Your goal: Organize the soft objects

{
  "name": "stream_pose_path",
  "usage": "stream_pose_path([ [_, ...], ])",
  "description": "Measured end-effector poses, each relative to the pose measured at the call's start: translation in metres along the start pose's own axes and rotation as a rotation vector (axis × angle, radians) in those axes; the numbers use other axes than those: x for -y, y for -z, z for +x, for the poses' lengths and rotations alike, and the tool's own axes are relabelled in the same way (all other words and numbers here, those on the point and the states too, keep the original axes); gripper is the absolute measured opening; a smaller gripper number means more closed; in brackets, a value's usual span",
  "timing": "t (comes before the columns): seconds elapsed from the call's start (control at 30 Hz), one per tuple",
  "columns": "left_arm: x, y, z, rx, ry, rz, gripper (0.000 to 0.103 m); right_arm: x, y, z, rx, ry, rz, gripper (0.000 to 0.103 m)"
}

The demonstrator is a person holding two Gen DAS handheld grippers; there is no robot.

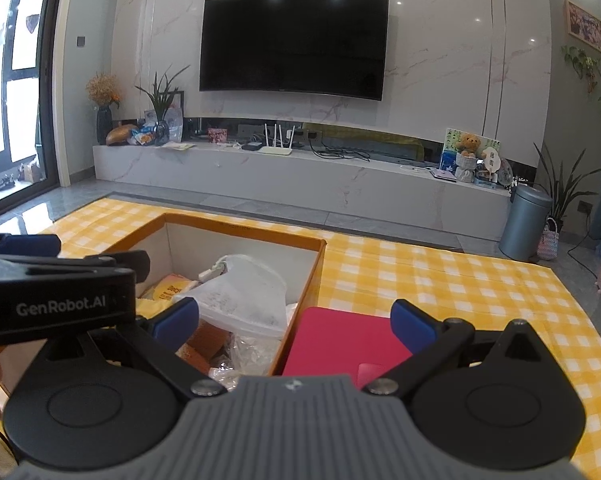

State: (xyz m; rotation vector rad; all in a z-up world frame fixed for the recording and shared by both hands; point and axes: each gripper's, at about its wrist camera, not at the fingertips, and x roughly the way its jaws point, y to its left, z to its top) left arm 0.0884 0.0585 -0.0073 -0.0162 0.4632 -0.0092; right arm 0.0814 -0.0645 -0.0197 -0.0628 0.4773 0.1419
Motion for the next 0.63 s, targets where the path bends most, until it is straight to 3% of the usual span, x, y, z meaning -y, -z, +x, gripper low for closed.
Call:
stream_pose_path([
  [0.63,0.0047,0.0070,0.0058,-0.023,-0.015,0.016,0.100,0.0079,0.0090,0.0066,-0.026,-0.007,0.021,0.100],
])
